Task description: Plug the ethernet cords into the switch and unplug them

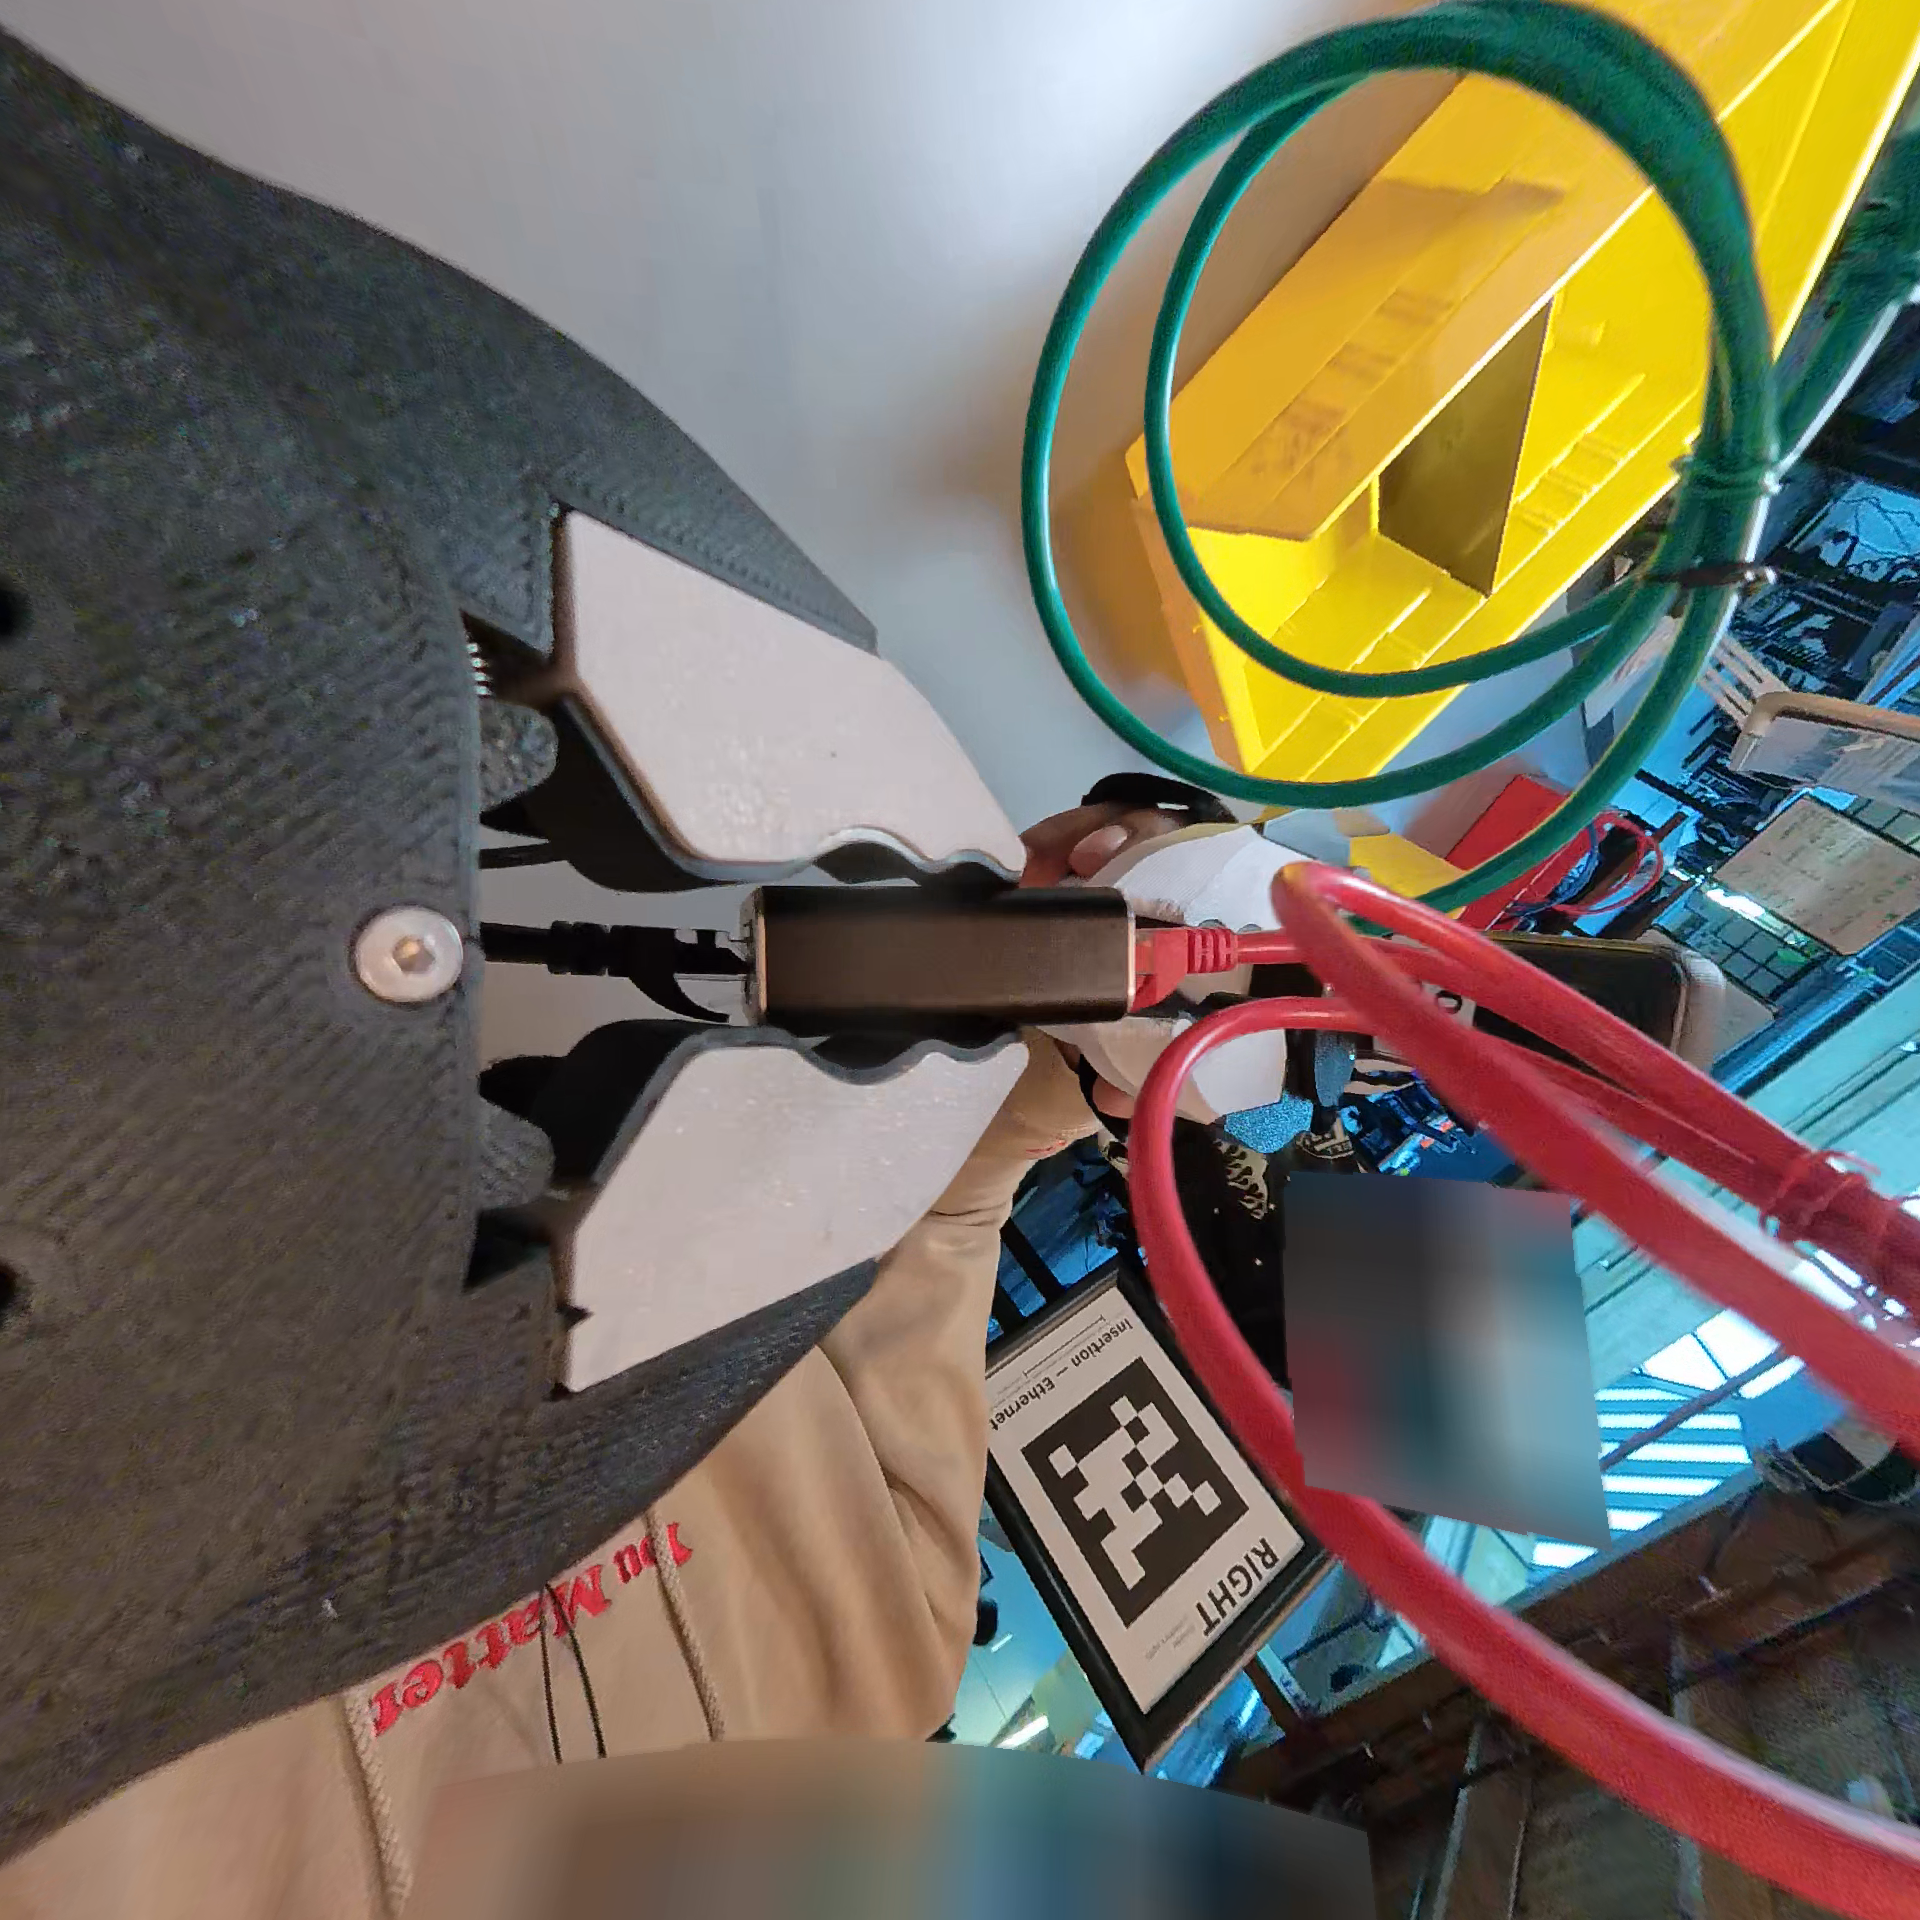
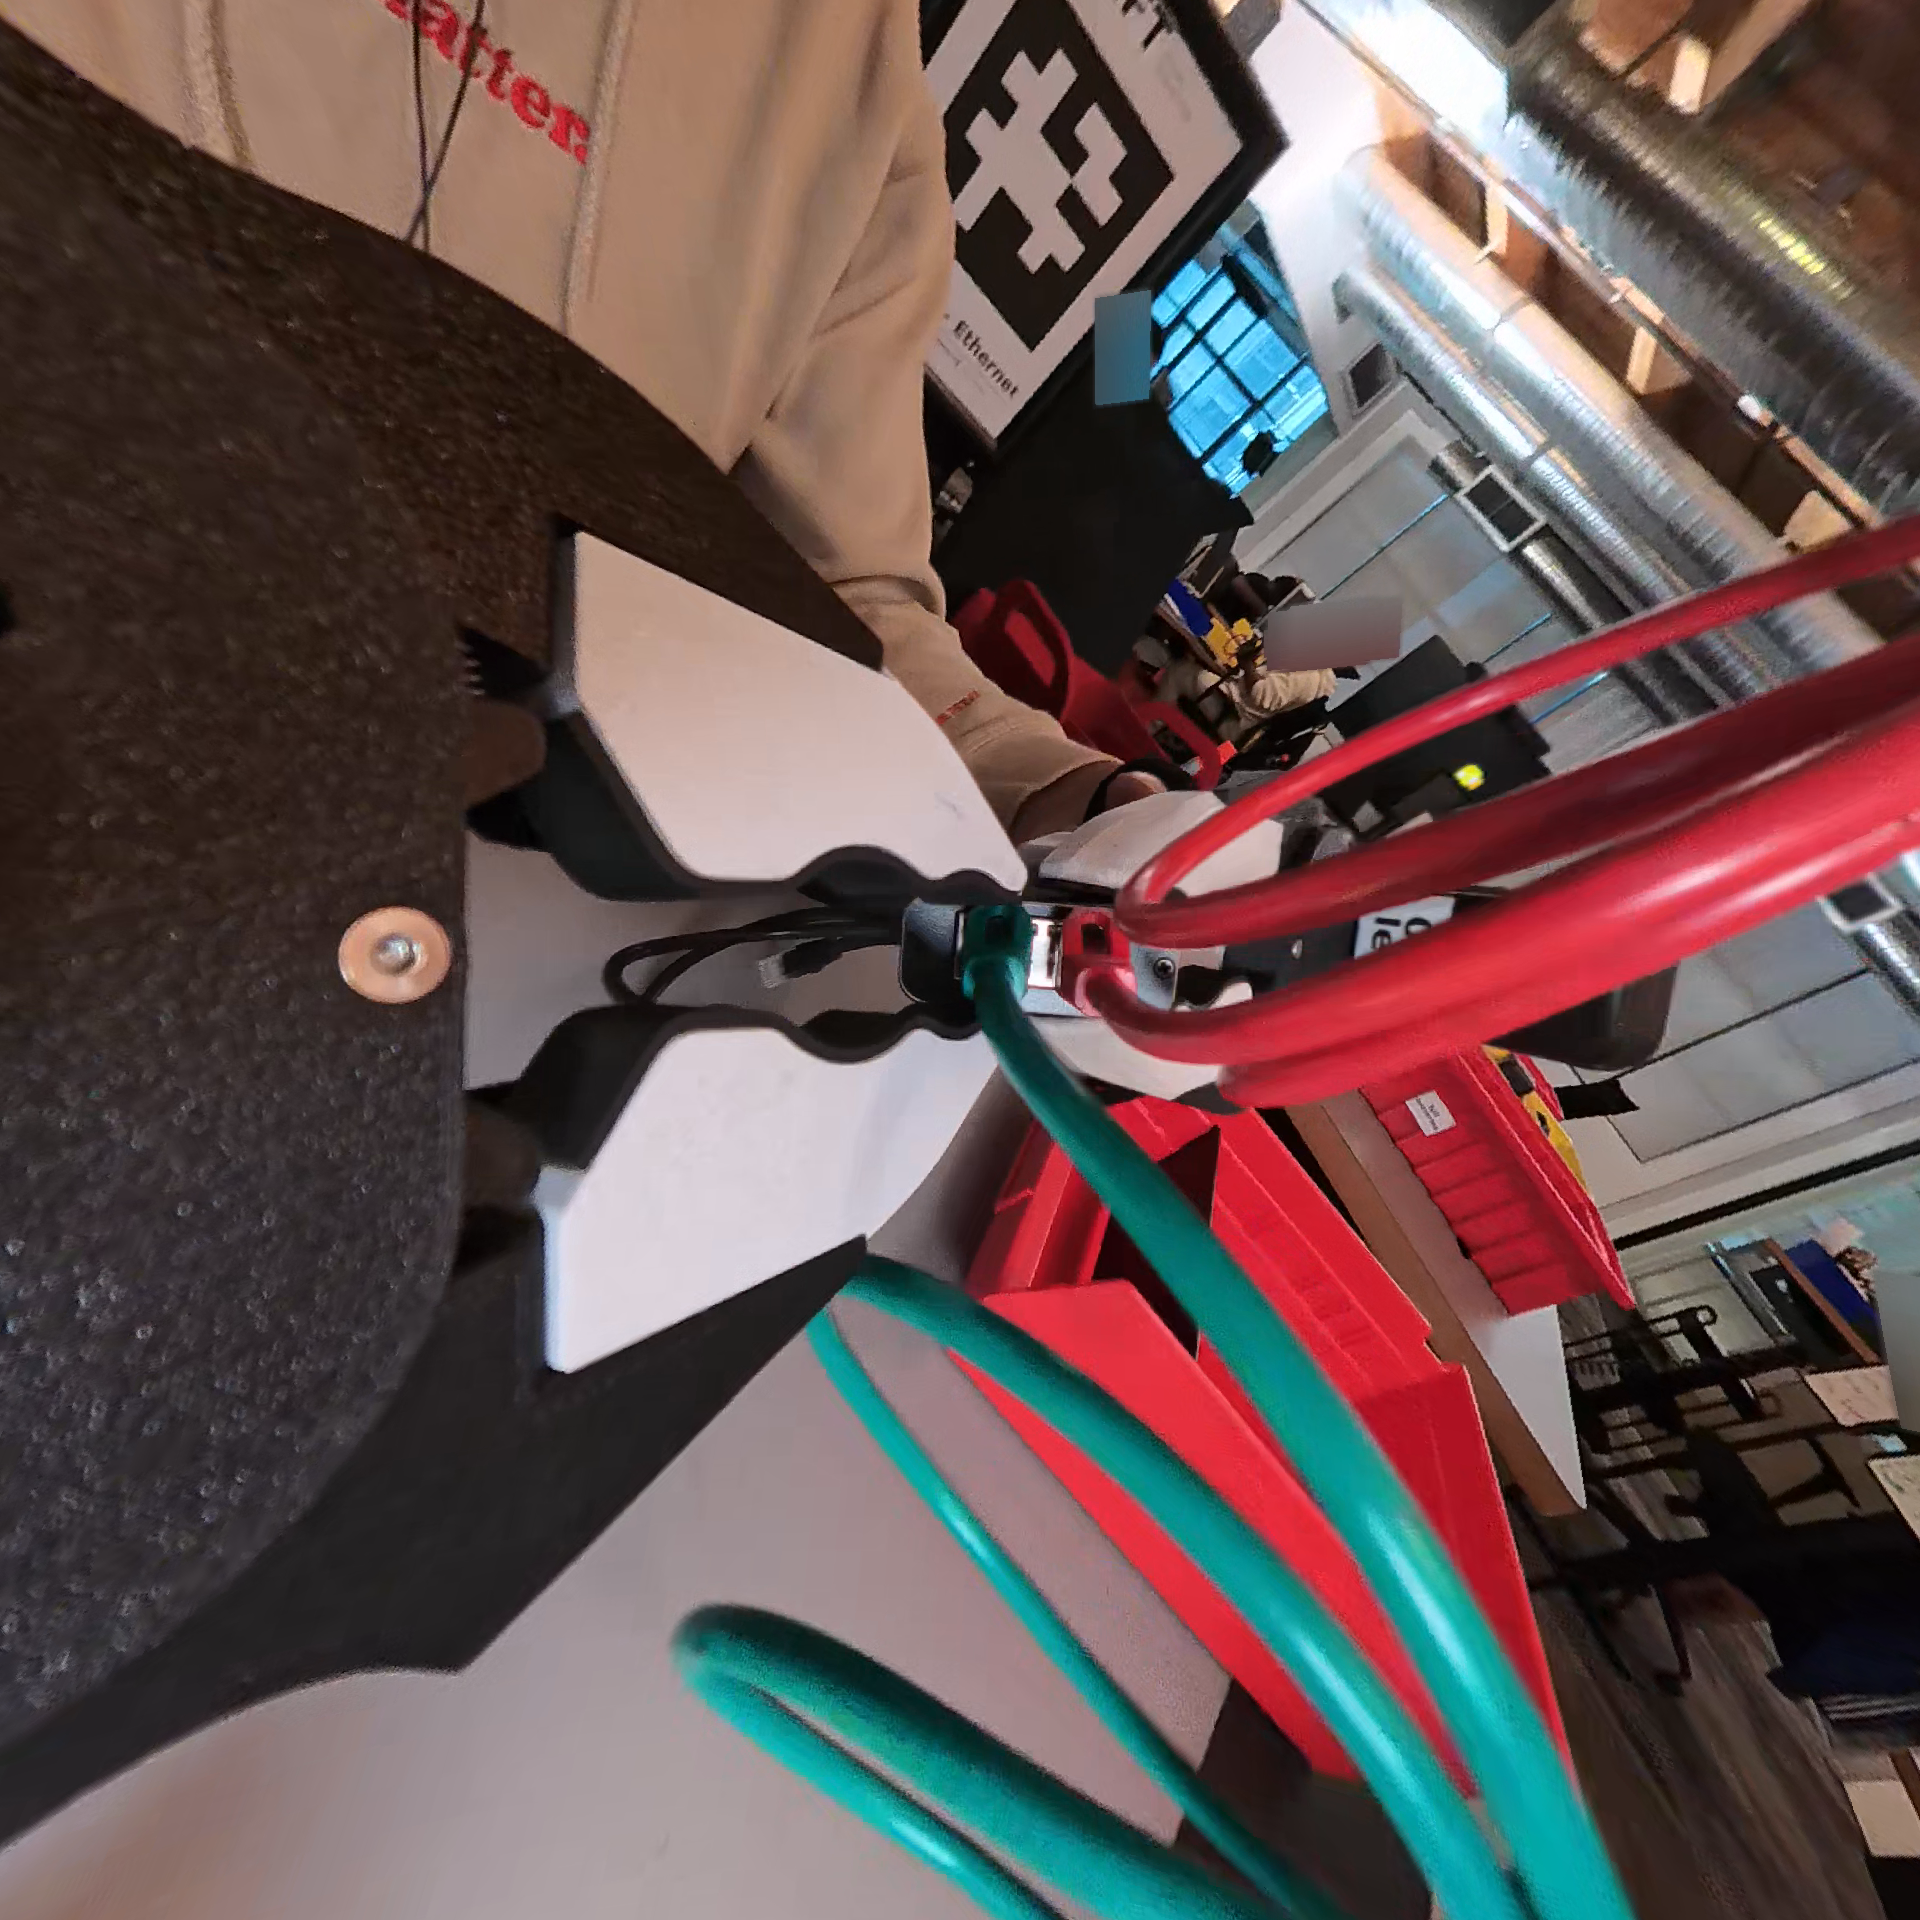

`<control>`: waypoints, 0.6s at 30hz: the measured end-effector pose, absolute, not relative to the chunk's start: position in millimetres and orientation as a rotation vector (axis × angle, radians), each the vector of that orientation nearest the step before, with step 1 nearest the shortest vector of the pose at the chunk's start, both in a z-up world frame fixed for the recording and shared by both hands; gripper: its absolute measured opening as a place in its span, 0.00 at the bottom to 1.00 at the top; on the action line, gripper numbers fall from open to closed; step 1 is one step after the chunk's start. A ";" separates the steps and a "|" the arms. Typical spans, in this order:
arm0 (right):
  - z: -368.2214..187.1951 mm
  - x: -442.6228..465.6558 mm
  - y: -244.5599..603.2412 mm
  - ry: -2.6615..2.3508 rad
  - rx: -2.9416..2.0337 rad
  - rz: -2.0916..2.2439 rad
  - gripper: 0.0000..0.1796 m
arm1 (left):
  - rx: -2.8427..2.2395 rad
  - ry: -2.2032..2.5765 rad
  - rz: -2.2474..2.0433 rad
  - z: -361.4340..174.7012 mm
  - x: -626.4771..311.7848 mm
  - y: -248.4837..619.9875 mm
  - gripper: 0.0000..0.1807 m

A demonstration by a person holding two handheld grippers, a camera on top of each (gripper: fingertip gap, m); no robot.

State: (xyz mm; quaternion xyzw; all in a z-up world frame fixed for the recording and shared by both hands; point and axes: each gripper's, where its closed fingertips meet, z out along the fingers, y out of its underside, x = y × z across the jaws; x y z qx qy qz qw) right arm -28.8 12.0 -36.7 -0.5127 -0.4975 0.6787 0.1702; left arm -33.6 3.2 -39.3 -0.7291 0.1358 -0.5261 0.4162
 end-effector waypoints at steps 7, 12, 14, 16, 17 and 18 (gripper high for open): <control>-39.2 -27.3 3.6 -1.504 -1.402 1.833 0.10 | -1.856 0.376 -1.296 -39.9 -28.0 -0.9 0.13; -33.7 -25.3 2.0 -1.516 -1.369 1.838 0.09 | -1.840 0.406 -1.258 -35.8 -26.6 -2.0 0.13; -28.5 -23.3 -2.1 -1.520 -1.344 1.870 0.08 | -1.830 0.470 -1.212 -35.5 -24.1 -5.1 0.14; -25.7 -22.9 -4.3 -1.525 -1.321 1.856 0.08 | -1.831 0.561 -1.160 -36.9 -19.9 -11.6 0.22; -22.9 -21.8 -6.3 -1.525 -1.303 1.873 0.08 | -1.834 0.607 -1.133 -37.8 -17.9 -15.3 0.24; -19.8 -20.7 -7.9 -1.518 -1.292 1.904 0.08 | -1.831 0.645 -1.106 -38.2 -16.4 -18.0 0.24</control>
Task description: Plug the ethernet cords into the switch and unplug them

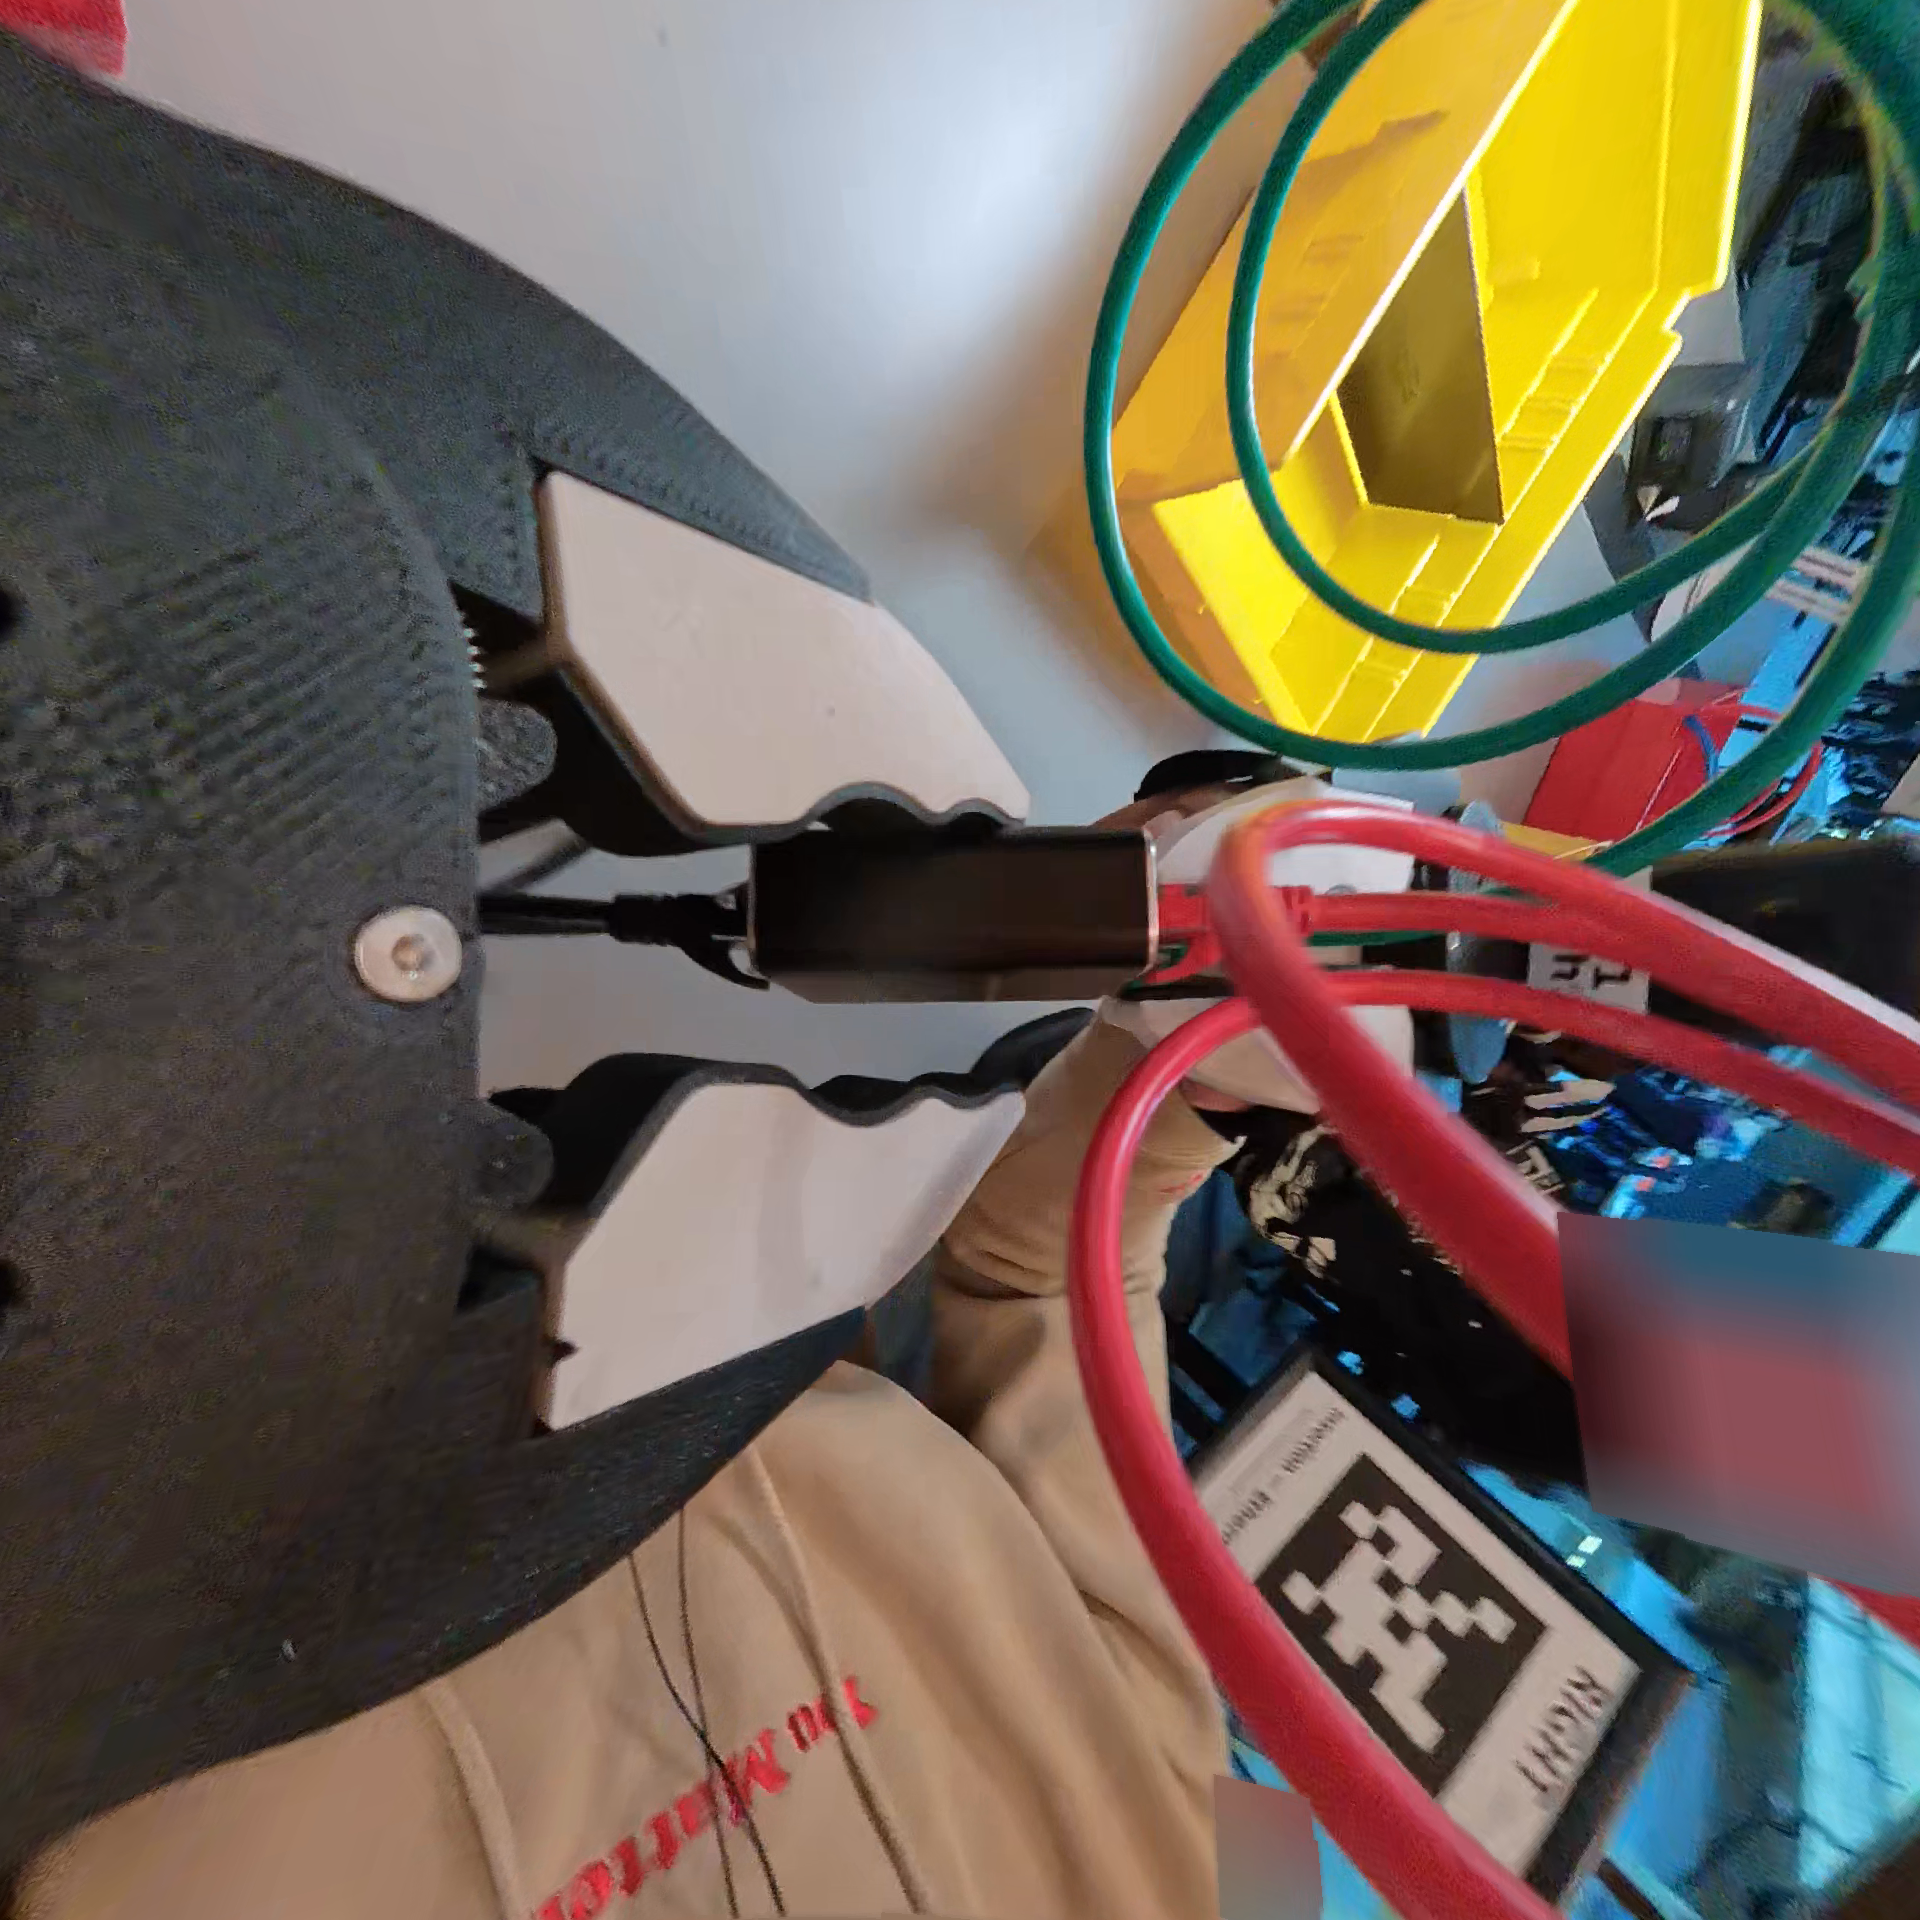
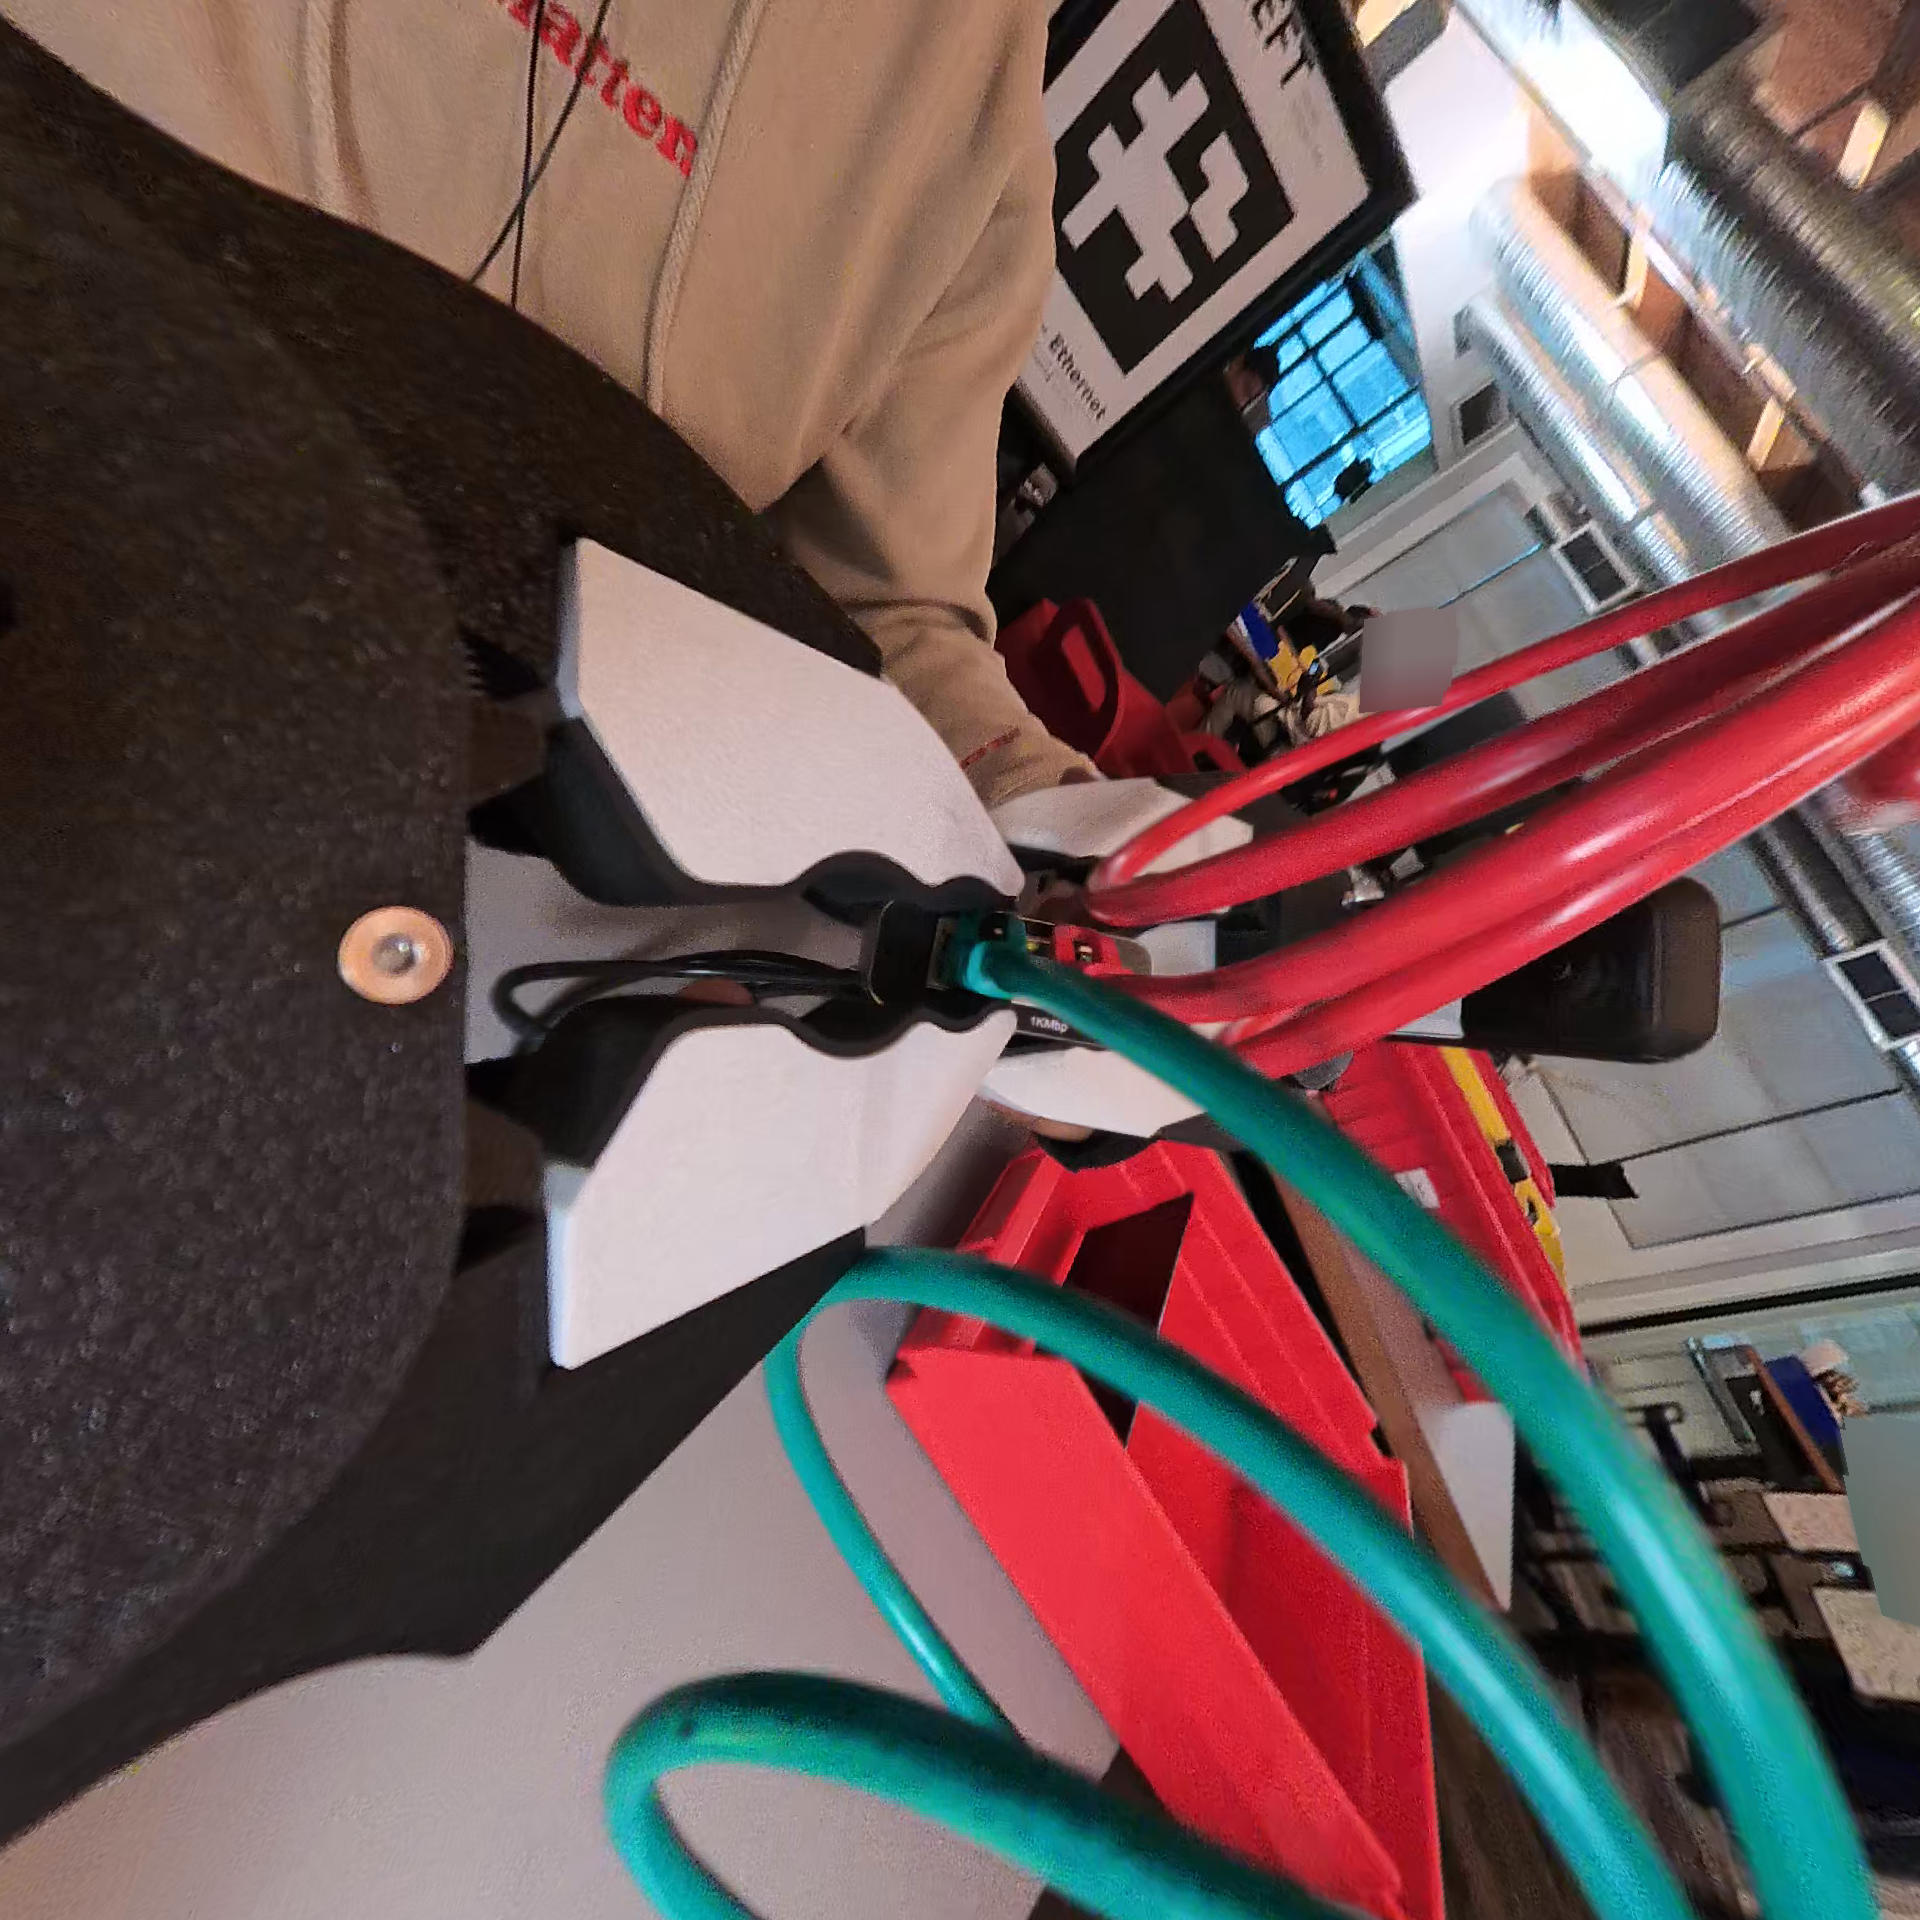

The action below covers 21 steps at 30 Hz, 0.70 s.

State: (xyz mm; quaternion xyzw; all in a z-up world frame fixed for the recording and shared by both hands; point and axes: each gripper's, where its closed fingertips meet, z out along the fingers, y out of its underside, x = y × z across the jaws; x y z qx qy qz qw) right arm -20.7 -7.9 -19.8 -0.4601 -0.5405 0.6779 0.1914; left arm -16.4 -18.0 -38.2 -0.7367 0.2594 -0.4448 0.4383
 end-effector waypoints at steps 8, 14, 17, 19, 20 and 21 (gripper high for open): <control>-13.5 -15.5 -4.6 -1.504 -1.267 1.934 0.07 | -1.826 0.664 -1.049 -39.0 -11.4 -13.4 0.15; -31.3 -12.5 -0.1 -1.649 -1.287 1.718 0.08 | -1.865 0.647 -1.025 -45.7 -12.8 -9.7 0.14; -34.5 -13.6 -0.6 -1.657 -1.304 1.715 0.07 | -1.885 0.647 -1.011 -48.1 -14.1 -10.0 0.14; -34.4 -14.8 -1.1 -1.653 -1.303 1.707 0.08 | -1.894 0.636 -1.014 -48.6 -15.6 -10.1 0.14; -33.2 -15.0 -1.2 -1.647 -1.296 1.707 0.08 | -1.893 0.631 -1.018 -47.8 -15.7 -10.4 0.14; -31.9 -15.0 -0.9 -1.642 -1.292 1.705 0.07 | -1.892 0.627 -1.016 -46.9 -15.5 -10.3 0.14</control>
